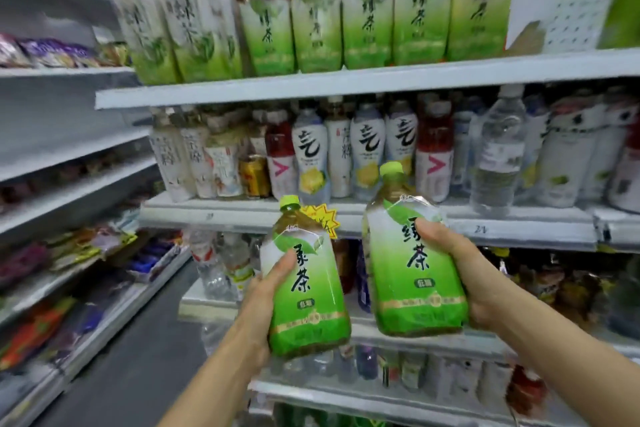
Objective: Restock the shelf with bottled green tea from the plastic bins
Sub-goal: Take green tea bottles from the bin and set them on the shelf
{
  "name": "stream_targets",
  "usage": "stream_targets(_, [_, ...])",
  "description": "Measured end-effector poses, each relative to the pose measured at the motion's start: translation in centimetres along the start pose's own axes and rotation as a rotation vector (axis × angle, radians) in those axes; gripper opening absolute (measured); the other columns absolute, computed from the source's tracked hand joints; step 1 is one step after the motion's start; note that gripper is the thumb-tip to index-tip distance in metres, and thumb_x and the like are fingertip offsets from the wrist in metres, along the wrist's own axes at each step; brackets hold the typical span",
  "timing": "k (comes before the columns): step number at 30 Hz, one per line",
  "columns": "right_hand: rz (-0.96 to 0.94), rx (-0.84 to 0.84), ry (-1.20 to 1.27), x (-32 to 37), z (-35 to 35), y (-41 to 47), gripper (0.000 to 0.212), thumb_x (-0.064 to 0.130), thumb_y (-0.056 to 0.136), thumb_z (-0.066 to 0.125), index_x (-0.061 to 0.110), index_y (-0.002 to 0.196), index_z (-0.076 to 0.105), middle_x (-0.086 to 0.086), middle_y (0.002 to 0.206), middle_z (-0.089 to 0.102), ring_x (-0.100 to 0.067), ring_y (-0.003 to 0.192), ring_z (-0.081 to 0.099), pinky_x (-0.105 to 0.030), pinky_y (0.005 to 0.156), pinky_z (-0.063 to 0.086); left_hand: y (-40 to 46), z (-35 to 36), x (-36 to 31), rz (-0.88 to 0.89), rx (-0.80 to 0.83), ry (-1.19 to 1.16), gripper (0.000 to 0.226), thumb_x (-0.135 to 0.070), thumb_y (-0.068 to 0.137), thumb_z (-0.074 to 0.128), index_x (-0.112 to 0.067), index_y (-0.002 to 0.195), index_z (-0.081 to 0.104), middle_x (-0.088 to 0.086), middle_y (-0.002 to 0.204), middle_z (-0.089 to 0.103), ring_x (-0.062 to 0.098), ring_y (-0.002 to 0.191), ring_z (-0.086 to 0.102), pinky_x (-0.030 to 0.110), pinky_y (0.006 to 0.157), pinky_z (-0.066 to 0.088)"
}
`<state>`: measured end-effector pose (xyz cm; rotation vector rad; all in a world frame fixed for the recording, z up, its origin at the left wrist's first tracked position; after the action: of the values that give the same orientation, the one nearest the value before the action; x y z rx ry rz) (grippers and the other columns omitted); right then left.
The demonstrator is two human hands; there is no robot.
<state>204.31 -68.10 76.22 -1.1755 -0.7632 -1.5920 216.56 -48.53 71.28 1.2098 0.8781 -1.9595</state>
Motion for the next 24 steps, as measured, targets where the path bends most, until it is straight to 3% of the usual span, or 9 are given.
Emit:
stream_targets(2, [-0.059,0.025,-0.028,2.9,2.4,1.1,0.09,0.053,0.024,0.094,0.007,0.099,0.077,-0.026,0.107,0.071,-0.04,0.09,0.071,-0.053,0.08,0.057,0.8,-0.3,-3.3,0.057,0.038,0.023,0.079,-0.047,0.058,0.085,-0.009,0.125,0.067,0.023,0.113,0.072,0.045,0.104,0.069,0.062,0.089,0.055])
stream_targets(4, [-0.141,0.025,-0.061,5.9,4.9,2.3,0.082,0.049,0.028,0.093,0.006,0.096,0.077,-0.024,0.103,0.072,-0.038,0.085,0.072,-0.049,0.071,0.06,1.4,-0.5,-6.7,0.105,0.067,0.034,0.078,-0.044,0.057,0.085,-0.008,0.124,0.068,0.023,0.113,0.072,0.045,0.104,0.069,0.064,0.09,0.054])
stream_targets(8, [-0.304,0.001,-0.12,11.9,9.5,4.6,0.041,0.038,0.065,0.07,0.009,0.093,0.074,-0.018,0.091,0.075,-0.029,0.07,0.073,-0.036,0.058,0.059,2.6,-1.8,-11.9,0.164,0.084,0.01,0.073,-0.045,0.06,0.084,-0.009,0.122,0.069,0.023,0.111,0.073,0.044,0.101,0.07,0.061,0.083,0.057])
stream_targets(10, [-0.357,0.026,-0.127,14.3,12.1,5.5,0.028,0.034,0.069,0.071,0.012,0.086,0.076,-0.015,0.086,0.075,-0.027,0.066,0.072,-0.036,0.056,0.059,3.1,-2.5,-14.0,0.185,0.087,0.002,0.077,-0.046,0.058,0.087,-0.009,0.123,0.069,0.024,0.112,0.072,0.045,0.102,0.07,0.061,0.083,0.057])
stream_targets(13, [-0.472,0.015,-0.11,18.5,15.2,7.0,0.032,0.039,0.073,0.065,0.014,0.092,0.072,-0.01,0.084,0.076,-0.024,0.068,0.073,-0.035,0.057,0.06,3.8,-3.2,-16.9,0.22,0.106,0.011,0.075,-0.046,0.059,0.087,-0.01,0.122,0.07,0.023,0.112,0.072,0.045,0.103,0.07,0.063,0.086,0.055])
stream_targets(18, [-0.688,-0.125,-0.121,25.6,18.9,10.9,0.059,0.039,0.076,0.076,0.007,0.123,0.062,-0.015,0.112,0.072,-0.034,0.099,0.071,-0.052,0.081,0.059,5.1,-4.5,-20.5,0.272,0.113,0.015,0.072,-0.047,0.055,0.083,-0.007,0.113,0.074,0.023,0.109,0.073,0.044,0.101,0.07,0.065,0.092,0.052])
stream_targets(24, [-0.807,-0.269,-0.202,29.9,21.6,15.8,0.052,0.038,0.072,0.083,0.015,0.111,0.056,-0.004,0.101,0.07,-0.018,0.087,0.071,-0.042,0.079,0.06,6.3,-6.3,-22.4,0.281,0.129,-0.011,0.083,-0.05,0.05,0.088,-0.009,0.12,0.07,0.023,0.113,0.072,0.044,0.104,0.07,0.066,0.094,0.051])
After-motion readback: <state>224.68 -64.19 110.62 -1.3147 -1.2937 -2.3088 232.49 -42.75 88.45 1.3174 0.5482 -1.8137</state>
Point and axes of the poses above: each hand's wrist, its own y-axis towards the middle knuckle, its own z-axis out of the palm, x = y × z, the point moved 10 cm from there along y, towards the middle knuckle
